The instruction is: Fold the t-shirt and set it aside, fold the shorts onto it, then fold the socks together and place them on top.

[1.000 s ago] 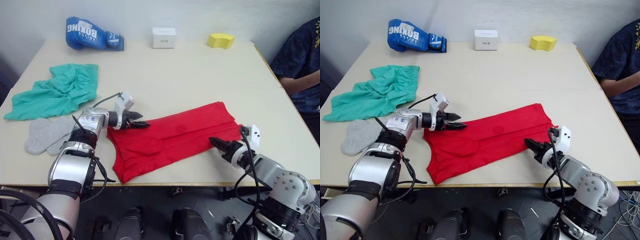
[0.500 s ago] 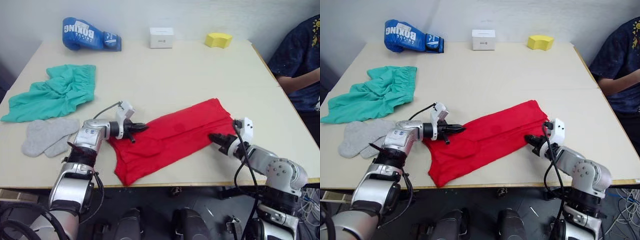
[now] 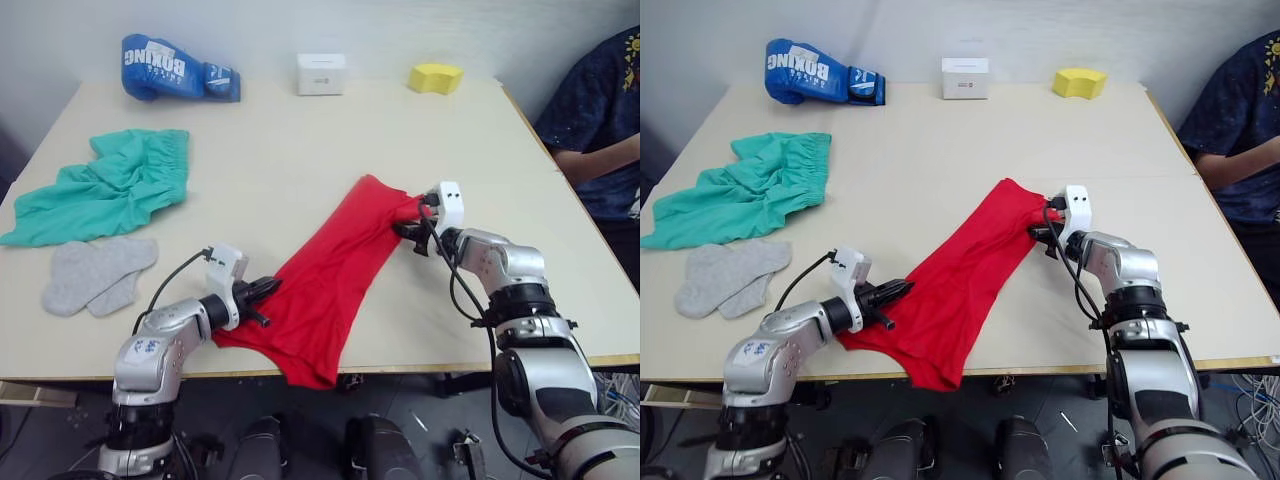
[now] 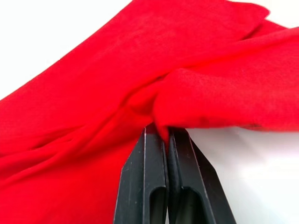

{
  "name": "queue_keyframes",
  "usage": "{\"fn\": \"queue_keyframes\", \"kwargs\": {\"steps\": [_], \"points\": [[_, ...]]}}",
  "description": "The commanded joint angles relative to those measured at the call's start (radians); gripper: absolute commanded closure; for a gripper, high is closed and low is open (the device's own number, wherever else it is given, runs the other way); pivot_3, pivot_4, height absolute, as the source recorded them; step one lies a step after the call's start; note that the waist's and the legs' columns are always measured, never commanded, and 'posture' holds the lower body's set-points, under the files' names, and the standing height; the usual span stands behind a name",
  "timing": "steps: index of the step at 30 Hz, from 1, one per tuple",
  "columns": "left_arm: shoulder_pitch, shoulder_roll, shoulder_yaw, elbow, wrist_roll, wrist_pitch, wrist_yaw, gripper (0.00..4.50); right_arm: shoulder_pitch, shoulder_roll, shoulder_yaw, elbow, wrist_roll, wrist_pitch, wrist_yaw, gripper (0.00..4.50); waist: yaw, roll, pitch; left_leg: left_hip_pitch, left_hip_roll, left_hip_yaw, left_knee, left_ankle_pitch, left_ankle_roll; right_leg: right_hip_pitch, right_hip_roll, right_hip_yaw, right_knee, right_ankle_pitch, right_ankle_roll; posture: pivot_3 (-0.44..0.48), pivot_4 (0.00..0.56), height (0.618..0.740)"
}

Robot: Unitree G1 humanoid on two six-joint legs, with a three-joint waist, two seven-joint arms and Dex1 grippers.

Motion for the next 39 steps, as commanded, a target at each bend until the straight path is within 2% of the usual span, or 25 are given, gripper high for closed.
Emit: {"fn": "queue_keyframes", "kwargs": {"steps": [1, 4, 6, 11, 15, 18, 23, 27, 32, 34, 37, 39], "points": [[0.052, -0.039, 0.056, -0.125, -0.042, 0.029, 0.091, 4.28, -0.06, -0.033, -0.023, 0.094, -0.023, -0.033, 0.034, 4.5, 0.005, 0.0, 0.0, 0.0, 0.0, 0.0, 0.001, 0.0, 0.0, 0.0, 0.0, 0.0, 0.0, 0.0, 0.0, 0.0, 0.15, 0.74], [0.048, -0.014, 0.071, -0.134, -0.062, 0.059, 0.104, 3.53, -0.037, -0.059, -0.028, 0.045, -0.006, 0.012, 0.094, 3.81, 0.01, 0.0, 0.0, -0.002, 0.0, -0.002, 0.005, -0.003, 0.004, 0.0, 0.0, -0.001, 0.0, 0.0, 0.0, 0.0, 0.15, 0.74], [0.03, 0.015, 0.085, -0.127, -0.082, 0.072, 0.095, 2.89, 0.002, -0.082, -0.036, -0.035, 0.007, 0.041, 0.11, 3.12, 0.012, 0.0, 0.0, -0.003, 0.0, -0.002, 0.006, -0.005, 0.004, 0.0, -0.001, -0.002, 0.0, 0.0, 0.0, 0.0, 0.15, 0.74], [-0.056, 0.18, 0.095, -0.035, -0.145, 0.098, -0.031, 1.17, 0.238, -0.153, -0.126, -0.48, 0.176, 0.253, 0.165, 1.29, 0.026, 0.001, 0.001, -0.006, 0.001, -0.005, 0.006, -0.006, 0.003, 0.0, 0.0, -0.005, -0.001, 0.0, 0.0, 0.0, 0.15, 0.74], [-0.19, 0.274, 0.054, 0.092, -0.193, 0.144, -0.129, 0.0, 0.444, -0.177, -0.203, -0.831, 0.33, 0.474, 0.115, 0.01, 0.031, 0.003, 0.002, -0.009, 0.001, -0.007, 0.006, -0.006, 0.003, -0.001, 0.0, -0.007, -0.004, 0.0, 0.0, 0.0, 0.15, 0.74], [-0.335, 0.268, -0.043, 0.249, -0.14, 0.091, -0.152, 0.0, 0.556, -0.16, -0.239, -1.019, 0.426, 0.612, 0.052, 0.01, 0.036, 0.003, 0.002, -0.009, 0.001, -0.008, 0.006, -0.007, 0.004, -0.001, 0.0, -0.008, -0.005, 0.001, 0.001, 0.0, 0.15, 0.74], [-0.567, 0.142, -0.231, 0.595, -0.03, -0.093, -0.24, 0.0, 0.675, -0.081, -0.213, -1.182, 0.483, 0.721, -0.07, 0.01, 0.053, 0.003, 0.002, -0.01, 0.0, -0.008, 0.006, -0.007, 0.005, 0.0, 0.0, -0.008, -0.008, 0.002, 0.002, 0.0, 0.15, 0.74], [-0.722, 0.034, -0.279, 0.924, 0.065, -0.276, -0.235, 0.0, 0.715, 0.03, -0.14, -1.255, 0.501, 0.755, -0.156, 0.01, 0.048, 0.003, 0.002, -0.01, 0.0, -0.005, 0.006, -0.007, 0.004, -0.001, 0.002, -0.008, -0.008, 0.002, 0.003, 0.0, 0.15, 0.74], [-0.864, -0.052, -0.283, 1.227, 0.148, -0.432, -0.208, 0.0, 0.741, 0.108, -0.006, -1.28, 0.468, 0.763, -0.233, 0.01, 0.04, 0.002, 0.002, -0.01, 0.001, -0.004, 0.007, -0.007, 0.005, -0.002, 0.005, -0.01, -0.008, 0.002, 0.003, 0.0, 0.15, 0.74], [-0.902, -0.079, -0.252, 1.302, 0.145, -0.457, -0.195, 0.0, 0.745, 0.127, 0.019, -1.278, 0.467, 0.763, -0.246, 0.39, 0.033, 0.002, 0.001, -0.01, 0.001, -0.004, 0.007, -0.008, 0.006, -0.002, 0.004, -0.01, -0.008, 0.002, 0.003, 0.0, 0.15, 0.74], [-0.922, -0.11, -0.254, 1.342, 0.161, -0.476, -0.237, 0.64, 0.752, 0.15, 0.045, -1.271, 0.459, 0.746, -0.261, 1.31, 0.028, 0.001, 0.001, -0.01, 0.001, -0.005, 0.007, -0.008, 0.006, -0.002, 0.003, -0.01, -0.007, 0.002, 0.003, 0.0, 0.15, 0.74], [-0.917, -0.125, -0.28, 1.345, 0.194, -0.489, -0.251, 1.29, 0.751, 0.166, 0.057, -1.26, 0.447, 0.731, -0.274, 2.02, 0.028, 0.002, 0.001, -0.01, 0.002, -0.005, 0.007, -0.008, 0.006, -0.002, 0.004, -0.01, -0.007, 0.002, 0.003, 0.0, 0.15, 0.74]]}}
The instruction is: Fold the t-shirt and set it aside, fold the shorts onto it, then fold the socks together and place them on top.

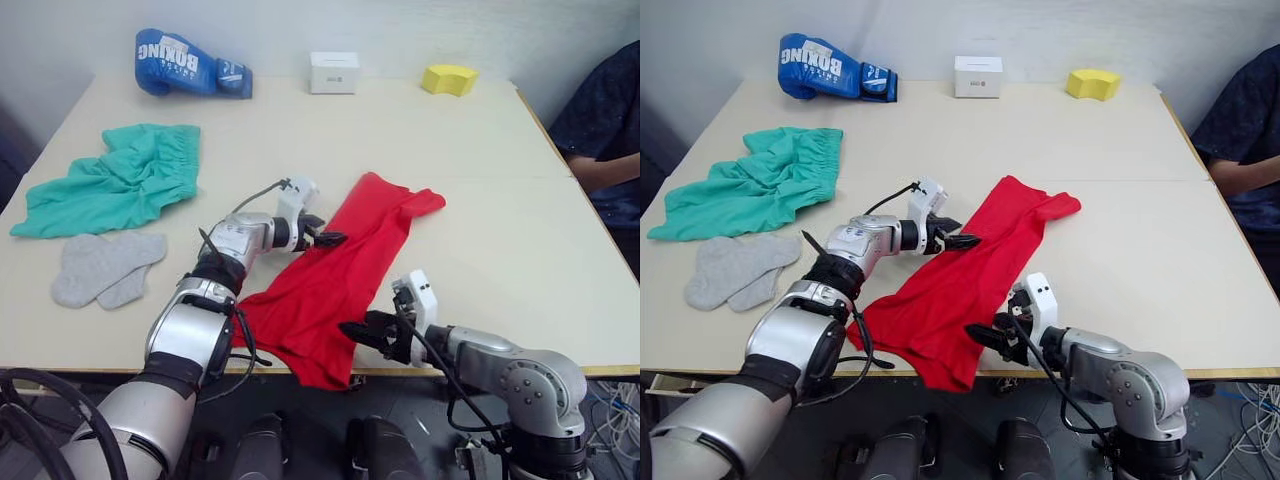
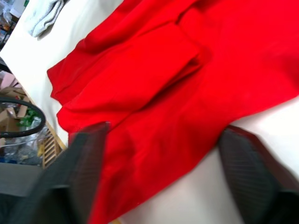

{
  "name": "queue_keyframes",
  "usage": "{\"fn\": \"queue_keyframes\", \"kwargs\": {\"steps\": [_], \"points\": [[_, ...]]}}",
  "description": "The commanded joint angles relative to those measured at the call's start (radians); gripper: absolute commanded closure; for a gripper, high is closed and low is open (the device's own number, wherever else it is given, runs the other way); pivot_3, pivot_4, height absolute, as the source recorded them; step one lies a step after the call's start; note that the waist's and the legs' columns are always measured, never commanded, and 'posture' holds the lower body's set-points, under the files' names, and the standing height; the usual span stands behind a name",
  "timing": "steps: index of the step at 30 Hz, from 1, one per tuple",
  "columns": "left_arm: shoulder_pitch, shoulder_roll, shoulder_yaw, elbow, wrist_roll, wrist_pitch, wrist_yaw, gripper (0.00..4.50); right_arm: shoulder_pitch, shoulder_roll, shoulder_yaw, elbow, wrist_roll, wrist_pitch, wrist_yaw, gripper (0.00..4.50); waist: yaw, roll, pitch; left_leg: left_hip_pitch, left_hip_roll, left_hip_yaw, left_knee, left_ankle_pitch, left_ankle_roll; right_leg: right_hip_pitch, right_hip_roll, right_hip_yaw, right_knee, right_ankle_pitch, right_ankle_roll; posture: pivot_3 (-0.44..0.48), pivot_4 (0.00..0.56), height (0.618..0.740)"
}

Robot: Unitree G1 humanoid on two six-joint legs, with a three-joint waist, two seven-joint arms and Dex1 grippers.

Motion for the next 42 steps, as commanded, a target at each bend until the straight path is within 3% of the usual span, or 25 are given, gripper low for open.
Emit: {"fn": "queue_keyframes", "kwargs": {"steps": [1, 7, 10, 18, 22, 26, 32, 35, 38, 42], "points": [[-0.004, -0.027, -0.038, 0.016, 0.062, -0.029, -0.019, 1.62, 0.022, 0.026, 0.065, 0.026, -0.008, -0.004, -0.016, 2.37, 0.0, 0.0, 0.0, 0.0, 0.0, 0.0, 0.0, 0.0, 0.0, 0.0, 0.002, 0.0, 0.0, 0.0, 0.0, 0.0, 0.15, 0.74], [0.017, -0.041, -0.007, 0.032, 0.097, -0.055, 0.075, 3.66, 0.014, 0.017, 0.078, 0.051, -0.031, -0.052, -0.013, 4.5, 0.001, -0.003, -0.002, 0.0, 0.0, 0.0, 0.001, 0.0, 0.0, 0.0, 0.005, 0.001, 0.0, 0.0, 0.0, 0.0, 0.15, 0.74], [0.042, -0.037, 0.028, 0.005, 0.084, -0.058, 0.1, 4.47, 0.001, -0.028, 0.074, 0.063, -0.039, -0.076, 0.015, 4.5, 0.001, -0.003, -0.002, 0.0, 0.001, -0.001, 0.001, 0.0, 0.0, 0.001, 0.004, 0.001, 0.0, 0.0, 0.0, 0.0, 0.15, 0.74], [0.13, -0.01, 0.181, -0.108, 0.014, -0.057, 0.233, 4.47, -0.157, -0.195, 0.076, 0.25, -0.098, -0.198, 0.144, 4.5, -0.001, -0.004, -0.002, 0.001, 0.0, 0.0, 0.002, 0.0, 0.001, 0.001, -0.002, 0.0, 0.001, 0.001, 0.002, 0.0, 0.15, 0.74], [0.178, 0.019, 0.263, -0.152, -0.017, -0.097, 0.328, 4.47, -0.304, -0.229, 0.12, 0.453, -0.173, -0.312, 0.232, 4.5, -0.01, -0.004, -0.002, 0.001, 0.0, 0.001, 0.002, 0.001, 0.001, 0.001, -0.001, -0.001, 0.001, 0.002, 0.002, 0.0, 0.15, 0.74], [0.155, 0.032, 0.284, -0.068, -0.007, -0.175, 0.369, 4.47, -0.395, -0.202, 0.173, 0.63, -0.242, -0.411, 0.315, 4.5, -0.009, -0.004, -0.002, 0.001, 0.0, 0.001, 0.002, 0.003, -0.003, 0.0, -0.001, -0.002, 0.002, 0.002, 0.002, 0.0, 0.15, 0.74], [0.088, 0.044, 0.278, 0.059, 0.012, -0.32, 0.305, 4.47, -0.462, -0.137, 0.205, 0.766, -0.306, -0.488, 0.367, 4.5, -0.014, -0.004, -0.002, 0.001, -0.002, 0.004, 0.003, 0.003, -0.002, 0.0, 0.002, -0.002, 0.001, 0.003, 0.006, 0.0, 0.15, 0.74], [0.083, 0.058, 0.28, 0.082, 0.02, -0.339, 0.291, 4.47, -0.479, -0.067, 0.098, 0.786, -0.272, -0.442, 0.264, 4.5, -0.024, -0.004, -0.002, 0.0, -0.002, 0.004, 0.003, 0.003, -0.002, 0.0, 0.002, -0.002, 0.001, 0.004, 0.006, 0.0, 0.15, 0.74], [0.13, 0.106, 0.212, 0.025, 0.092, -0.396, 0.246, 3.79, -0.455, -0.069, 0.015, 0.701, -0.21, -0.359, 0.254, 3.81, -0.024, -0.003, -0.002, 0.0, -0.001, 0.004, 0.003, 0.003, -0.002, 0.0, 0.002, -0.002, 0.001, 0.004, 0.006, 0.0, 0.15, 0.74], [0.236, 0.176, 0.202, -0.113, 0.097, -0.426, 0.208, 2.5, -0.373, -0.181, 0.015, 0.562, -0.197, -0.383, 0.364, 2.4, -0.024, -0.003, -0.002, -0.001, -0.002, 0.006, 0.001, 0.003, -0.001, -0.001, 0.002, 0.0, 0.001, 0.004, 0.006, 0.0, 0.15, 0.74]]}}
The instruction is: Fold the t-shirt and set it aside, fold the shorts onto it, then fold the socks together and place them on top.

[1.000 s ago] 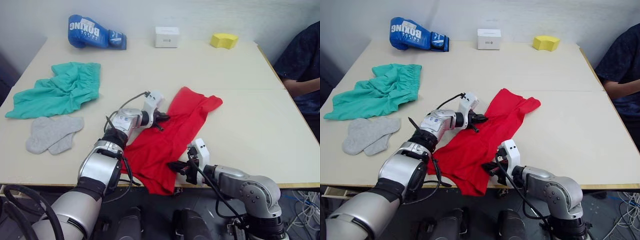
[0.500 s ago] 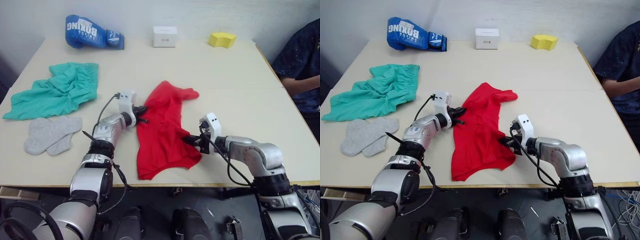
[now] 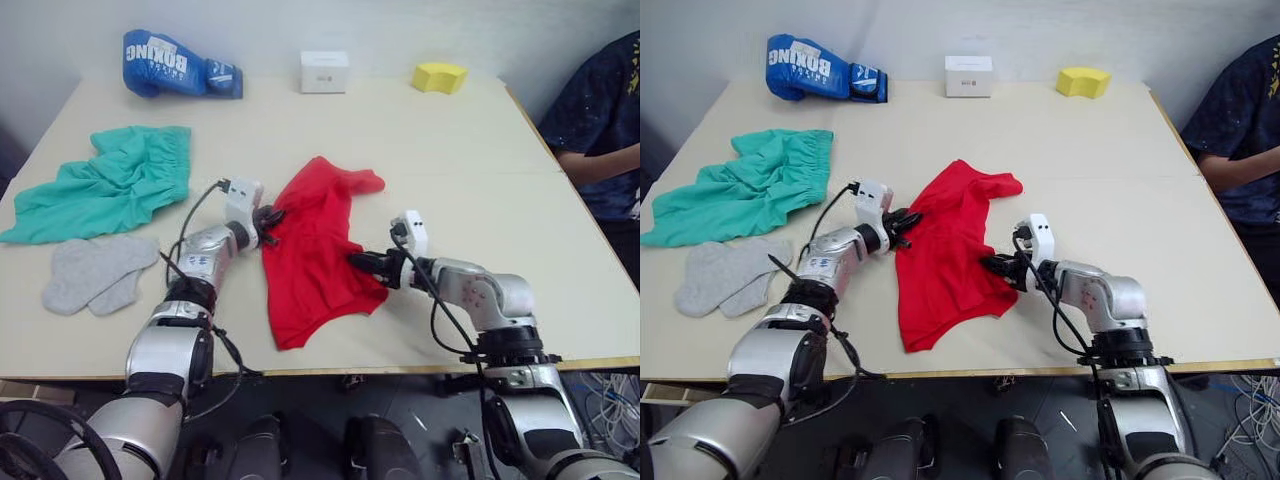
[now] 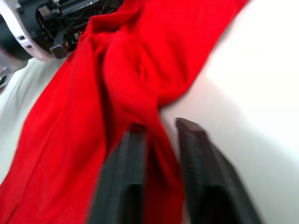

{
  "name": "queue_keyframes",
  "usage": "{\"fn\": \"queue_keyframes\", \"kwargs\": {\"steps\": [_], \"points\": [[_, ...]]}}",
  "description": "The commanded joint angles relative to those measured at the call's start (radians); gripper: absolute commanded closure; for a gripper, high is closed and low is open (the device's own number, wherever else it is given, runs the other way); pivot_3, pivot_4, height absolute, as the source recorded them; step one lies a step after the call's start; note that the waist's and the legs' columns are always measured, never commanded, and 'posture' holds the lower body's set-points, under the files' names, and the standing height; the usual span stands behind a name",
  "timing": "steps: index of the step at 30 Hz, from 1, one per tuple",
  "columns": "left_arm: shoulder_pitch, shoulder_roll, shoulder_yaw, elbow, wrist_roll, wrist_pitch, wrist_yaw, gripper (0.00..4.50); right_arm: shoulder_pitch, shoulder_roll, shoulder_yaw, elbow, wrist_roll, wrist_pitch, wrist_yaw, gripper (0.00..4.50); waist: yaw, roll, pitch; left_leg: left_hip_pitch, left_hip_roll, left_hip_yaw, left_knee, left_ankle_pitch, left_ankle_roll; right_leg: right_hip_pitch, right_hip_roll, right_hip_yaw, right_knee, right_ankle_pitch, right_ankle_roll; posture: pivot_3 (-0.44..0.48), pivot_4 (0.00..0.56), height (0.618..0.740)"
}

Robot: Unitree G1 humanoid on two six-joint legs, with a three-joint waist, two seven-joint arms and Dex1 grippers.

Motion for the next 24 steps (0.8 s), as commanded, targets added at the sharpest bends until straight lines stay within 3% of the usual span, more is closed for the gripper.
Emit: {"fn": "queue_keyframes", "kwargs": {"steps": [1, 4, 7, 10, 15, 20, 24], "points": [[0.095, 0.071, -0.005, -0.162, 0.002, -0.018, -0.055, 2.19, 0.062, -0.124, -0.011, -0.126, 0.007, -0.044, 0.115, 2.09, 0.0, 0.0, 0.0, 0.0, -0.001, 0.001, 0.0, -0.001, 0.001, 0.0, -0.001, 0.001, 0.0, 0.0, 0.0, 0.0, 0.15, 0.74], [0.218, 0.151, -0.019, -0.342, -0.01, -0.013, -0.161, 1.2, 0.134, -0.254, 0.018, -0.165, -0.066, -0.236, 0.26, 0.91, 0.0, 0.0, 0.0, 0.0, -0.003, 0.002, 0.0, -0.003, 0.003, 0.0, -0.003, 0.001, -0.002, 0.0, 0.001, 0.0, 0.15, 0.74], [0.33, 0.264, -0.087, -0.478, 0.041, -0.131, -0.297, 0.24, 0.162, -0.301, 0.029, -0.085, -0.203, -0.627, 0.346, 0.0, -0.002, 0.0, 0.0, 0.0, -0.004, 0.005, 0.0, -0.003, 0.004, 0.0, -0.004, 0.003, -0.004, 0.001, 0.002, 0.0, 0.15, 0.74], [0.408, 0.379, -0.146, -0.579, 0.104, -0.326, -0.378, 0.04, 0.125, -0.375, 0.122, 0.152, -0.464, -1.148, 0.351, 0.0, -0.001, 0.001, 0.001, 0.002, -0.003, 0.006, 0.0, -0.003, 0.004, 0.0, -0.005, 0.003, -0.007, 0.002, 0.004, 0.0, 0.15, 0.74], [0.453, 0.468, -0.225, -0.573, 0.142, -0.639, -0.475, 0.04, 0.013, -0.399, 0.223, 0.528, -0.618, -1.773, 0.408, 0.0, 0.0, 0.004, 0.002, 0.003, -0.004, 0.007, 0.0, -0.002, 0.005, 0.0, -0.008, 0.003, -0.007, 0.003, 0.006, 0.0, 0.15, 0.74], [0.454, 0.443, -0.266, -0.55, 0.129, -0.815, -0.478, 0.04, -0.099, -0.336, 0.301, 0.734, -0.686, -2.074, 0.4, 0.0, -0.002, 0.004, 0.002, 0.009, -0.004, 0.011, 0.0, -0.003, 0.005, 0.005, -0.008, 0.005, -0.007, 0.003, 0.006, 0.0, 0.15, 0.74], [0.432, 0.396, -0.307, -0.526, 0.204, -0.9, -0.423, 0.04, -0.17, -0.269, 0.363, 0.849, -0.758, -2.206, 0.368, 0.0, -0.003, 0.004, 0.002, 0.014, -0.004, 0.015, 0.0, -0.003, 0.006, 0.007, -0.008, 0.01, -0.005, 0.003, 0.006, 0.0, 0.15, 0.74]]}}
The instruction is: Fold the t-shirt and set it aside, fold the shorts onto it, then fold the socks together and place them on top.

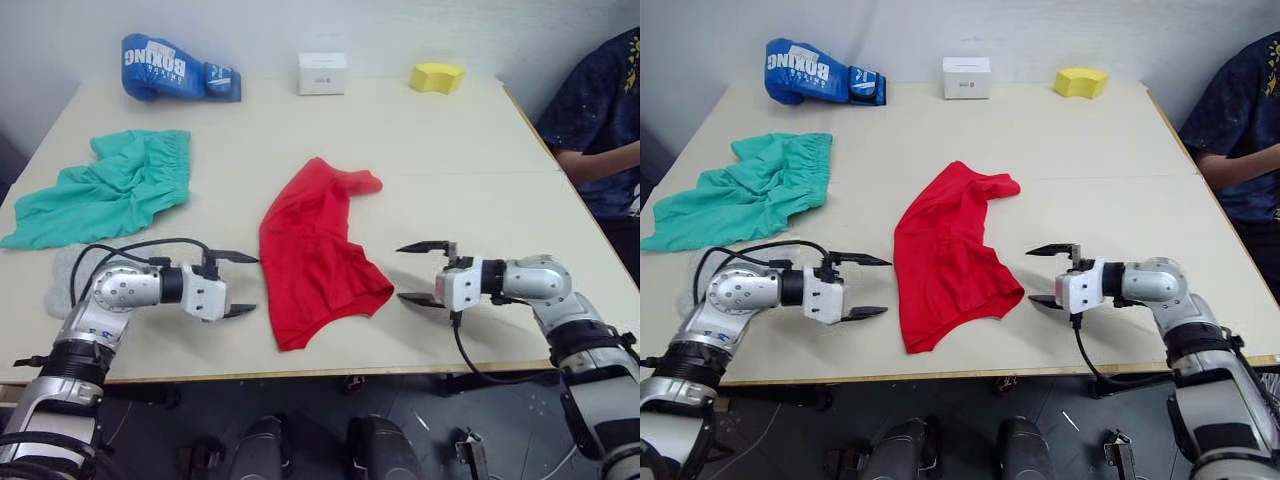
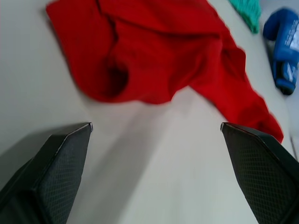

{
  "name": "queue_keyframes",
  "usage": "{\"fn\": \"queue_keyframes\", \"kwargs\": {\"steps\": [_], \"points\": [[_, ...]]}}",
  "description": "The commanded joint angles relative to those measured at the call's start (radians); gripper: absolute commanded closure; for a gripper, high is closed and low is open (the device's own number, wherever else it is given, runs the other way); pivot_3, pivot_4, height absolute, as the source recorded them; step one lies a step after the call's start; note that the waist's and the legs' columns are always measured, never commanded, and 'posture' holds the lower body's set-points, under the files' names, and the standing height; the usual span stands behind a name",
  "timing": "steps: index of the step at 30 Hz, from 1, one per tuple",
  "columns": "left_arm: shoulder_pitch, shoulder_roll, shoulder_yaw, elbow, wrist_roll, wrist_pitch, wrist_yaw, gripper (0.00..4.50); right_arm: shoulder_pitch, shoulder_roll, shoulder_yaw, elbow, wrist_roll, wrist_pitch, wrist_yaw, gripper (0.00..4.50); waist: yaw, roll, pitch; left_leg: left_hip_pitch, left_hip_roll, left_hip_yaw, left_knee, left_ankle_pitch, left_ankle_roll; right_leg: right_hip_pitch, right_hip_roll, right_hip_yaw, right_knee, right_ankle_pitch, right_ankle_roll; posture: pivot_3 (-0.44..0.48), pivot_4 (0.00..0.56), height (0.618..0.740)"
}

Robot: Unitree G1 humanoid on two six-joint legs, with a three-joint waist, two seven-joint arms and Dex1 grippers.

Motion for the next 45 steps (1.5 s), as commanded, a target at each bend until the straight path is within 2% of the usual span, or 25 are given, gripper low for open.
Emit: {"fn": "queue_keyframes", "kwargs": {"steps": [1, 9, 13, 15, 19, 20, 23, 27, 28, 33, 36, 38, 45], "points": [[-0.009, -0.035, -0.06, 0.035, 0.063, -0.066, 0.021, 0.04, -0.036, 0.057, 0.067, 0.079, -0.078, -0.099, -0.018, 0.0, 0.0, 0.0, 0.0, 0.001, 0.0, 0.0, 0.0, 0.0, 0.0, 0.001, 0.0, 0.001, 0.0, 0.0, 0.0, 0.0, 0.15, 0.74], [-0.108, -0.089, -0.109, 0.151, 0.204, -0.115, 0.133, 0.04, -0.137, 0.123, 0.144, 0.227, -0.286, -0.151, -0.197, 0.0, 0.003, 0.001, -0.003, 0.006, 0.001, 0.0, 0.0, 0.0, 0.001, 0.005, -0.002, 0.003, 0.002, 0.0, 0.0, 0.0, 0.15, 0.74], [-0.162, -0.112, -0.136, 0.225, 0.265, -0.139, 0.201, 0.04, -0.175, 0.138, 0.169, 0.272, -0.347, -0.108, -0.28, 0.0, 0.002, 0.001, -0.006, 0.019, 0.002, -0.001, 0.0, -0.007, 0.005, 0.017, -0.003, 0.003, 0.001, 0.0, 0.0, 0.0, 0.15, 0.74], [-0.178, -0.122, -0.155, 0.249, 0.285, -0.161, 0.219, 0.0, -0.186, 0.142, 0.174, 0.288, -0.356, -0.077, -0.304, 0.37, 0.002, 0.002, -0.01, 0.02, 0.003, -0.001, 0.0, -0.01, 0.001, 0.018, -0.004, 0.006, 0.001, 0.0, 0.0, 0.0, 0.15, 0.74], [-0.193, -0.129, -0.187, 0.289, 0.304, -0.186, 0.234, 0.0, -0.185, 0.14, 0.181, 0.305, -0.344, -0.051, -0.295, 1.65, 0.002, 0.004, -0.012, 0.021, 0.004, -0.001, 0.0, -0.009, 0.0, 0.018, -0.003, 0.012, 0.002, 0.0, -0.001, 0.0, 0.15, 0.74], [-0.197, -0.132, -0.194, 0.298, 0.305, -0.186, 0.234, 0.41, -0.178, 0.135, 0.182, 0.304, -0.339, -0.049, -0.291, 2.03, 0.002, 0.004, -0.013, 0.021, 0.004, 0.0, 0.0, -0.009, 0.001, 0.018, -0.003, 0.012, 0.002, 0.0, -0.001, 0.0, 0.15, 0.74], [-0.203, -0.138, -0.209, 0.319, 0.288, -0.172, 0.22, 1.25, -0.162, 0.127, 0.178, 0.303, -0.314, -0.042, -0.27, 3.05, 0.005, 0.004, -0.013, 0.02, 0.004, 0.0, 0.0, -0.008, 0.003, 0.018, -0.003, 0.012, 0.002, 0.0, -0.001, 0.0, 0.15, 0.74], [-0.179, -0.145, -0.235, 0.307, 0.177, -0.13, 0.082, 2.48, -0.141, 0.119, 0.167, 0.294, -0.28, -0.025, -0.233, 4.34, 0.005, 0.004, -0.013, 0.02, 0.004, 0.0, 0.0, -0.008, 0.003, 0.018, -0.003, 0.012, 0.002, 0.0, -0.001, 0.0, 0.15, 0.74], [-0.174, -0.143, -0.239, 0.299, 0.165, -0.123, 0.061, 2.86, -0.136, 0.118, 0.164, 0.287, -0.265, -0.022, -0.216, 4.5, 0.005, 0.005, -0.013, 0.02, 0.004, 0.0, 0.0, -0.008, 0.003, 0.018, -0.003, 0.012, 0.002, 0.0, -0.001, 0.0, 0.15, 0.74], [-0.154, -0.14, -0.237, 0.26, 0.131, -0.105, 0.024, 4.44, -0.104, 0.111, 0.15, 0.225, -0.166, 0.001, -0.113, 4.5, 0.004, 0.005, -0.013, 0.019, 0.004, 0.0, 0.0, -0.008, 0.006, 0.017, -0.003, 0.012, 0.001, 0.0, -0.001, 0.0, 0.15, 0.74], [-0.125, -0.133, -0.225, 0.205, 0.083, -0.073, -0.009, 4.47, -0.075, 0.097, 0.131, 0.147, -0.081, 0.075, -0.029, 4.5, 0.003, 0.006, -0.012, 0.019, 0.004, 0.0, 0.0, -0.009, 0.006, 0.017, -0.003, 0.012, 0.0, 0.0, -0.001, 0.0, 0.15, 0.74], [-0.089, -0.119, -0.213, 0.148, 0.028, -0.034, -0.041, 4.47, -0.039, 0.077, 0.117, 0.037, -0.001, 0.155, 0.039, 4.5, 0.003, 0.007, -0.012, 0.018, 0.004, 0.001, 0.0, -0.011, 0.007, 0.017, -0.003, 0.012, -0.001, 0.0, -0.001, 0.0, 0.15, 0.74], [0.067, -0.084, -0.163, -0.17, -0.189, 0.178, -0.118, 4.47, 0.212, -0.094, 0.091, -0.57, 0.21, 0.567, 0.206, 4.5, 0.004, 0.011, -0.01, 0.012, 0.004, 0.001, 0.0, -0.016, 0.008, 0.013, -0.003, 0.012, -0.007, 0.0, -0.001, 0.0, 0.15, 0.74]]}}
